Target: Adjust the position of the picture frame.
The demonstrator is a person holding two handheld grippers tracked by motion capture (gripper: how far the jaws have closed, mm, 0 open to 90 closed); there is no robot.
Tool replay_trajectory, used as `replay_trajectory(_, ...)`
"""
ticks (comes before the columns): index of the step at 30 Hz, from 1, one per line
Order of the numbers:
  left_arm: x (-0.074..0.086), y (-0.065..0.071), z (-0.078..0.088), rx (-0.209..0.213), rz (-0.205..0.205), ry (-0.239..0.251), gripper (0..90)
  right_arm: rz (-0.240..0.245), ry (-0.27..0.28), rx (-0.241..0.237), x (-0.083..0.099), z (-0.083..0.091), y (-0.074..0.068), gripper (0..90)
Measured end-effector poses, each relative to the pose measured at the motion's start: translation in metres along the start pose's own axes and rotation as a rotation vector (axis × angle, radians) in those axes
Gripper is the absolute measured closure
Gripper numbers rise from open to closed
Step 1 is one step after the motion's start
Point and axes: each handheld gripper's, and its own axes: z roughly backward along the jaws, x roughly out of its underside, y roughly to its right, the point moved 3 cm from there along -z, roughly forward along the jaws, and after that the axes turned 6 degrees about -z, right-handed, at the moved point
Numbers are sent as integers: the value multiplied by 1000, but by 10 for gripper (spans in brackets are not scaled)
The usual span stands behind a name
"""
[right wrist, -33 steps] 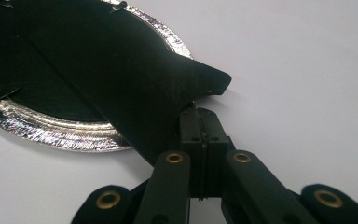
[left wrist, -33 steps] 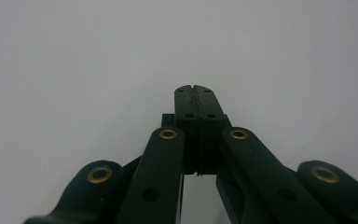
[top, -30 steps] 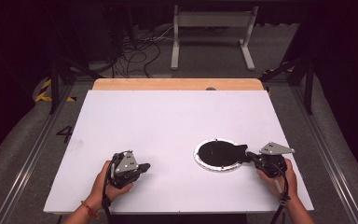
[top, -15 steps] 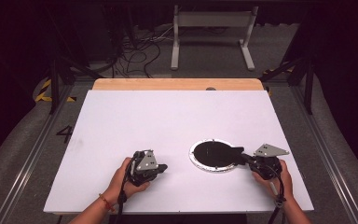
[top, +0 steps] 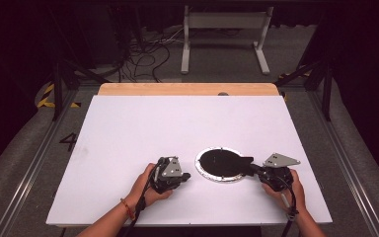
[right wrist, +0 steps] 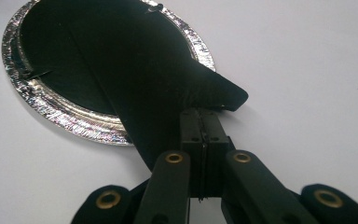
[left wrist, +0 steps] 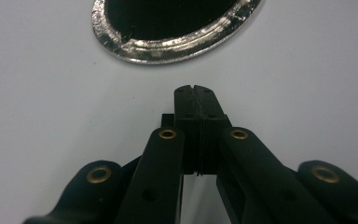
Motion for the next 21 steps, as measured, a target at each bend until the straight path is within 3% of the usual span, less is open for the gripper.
replay_trajectory(12, -10, -1, -15, 26, 1, 5, 896, 28, -1, -27, -3, -3, -15, 900)
replay_trajectory(21, -10, -2, -15, 27, 6, 3, 894, 47, -3, -55, -5, -6, -27, 900)
